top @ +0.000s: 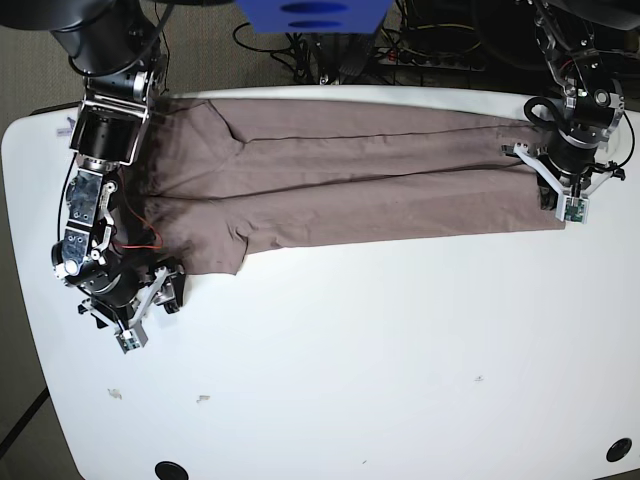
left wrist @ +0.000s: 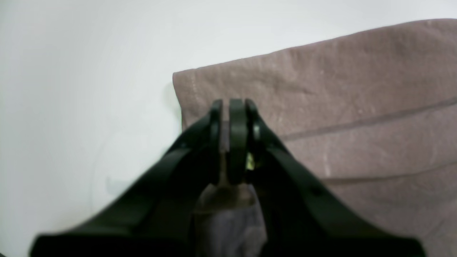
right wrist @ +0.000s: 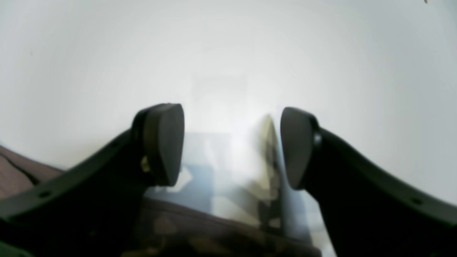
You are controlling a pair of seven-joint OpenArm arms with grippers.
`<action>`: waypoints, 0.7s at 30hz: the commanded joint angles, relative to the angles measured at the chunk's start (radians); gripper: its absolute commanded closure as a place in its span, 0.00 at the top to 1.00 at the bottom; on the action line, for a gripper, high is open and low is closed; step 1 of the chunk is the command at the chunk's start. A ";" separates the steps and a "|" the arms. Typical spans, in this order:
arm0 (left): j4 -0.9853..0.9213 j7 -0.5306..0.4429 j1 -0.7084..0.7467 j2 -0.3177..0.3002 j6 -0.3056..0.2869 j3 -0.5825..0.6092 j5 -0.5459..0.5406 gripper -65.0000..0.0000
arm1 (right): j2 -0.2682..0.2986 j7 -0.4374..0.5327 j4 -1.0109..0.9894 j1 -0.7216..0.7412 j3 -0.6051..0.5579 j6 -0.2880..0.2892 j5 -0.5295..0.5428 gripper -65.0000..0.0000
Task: Fold the T-shirt properly
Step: 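Lower the right gripper onto the shirt strip's end and pinch it, then drag the shirt strip with both grippers away from the table edge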
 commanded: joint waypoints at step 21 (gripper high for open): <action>0.009 -0.010 -0.108 0.004 0.012 -0.060 0.025 0.04 | -0.052 -0.080 0.003 -0.022 -0.014 -0.008 0.033 0.60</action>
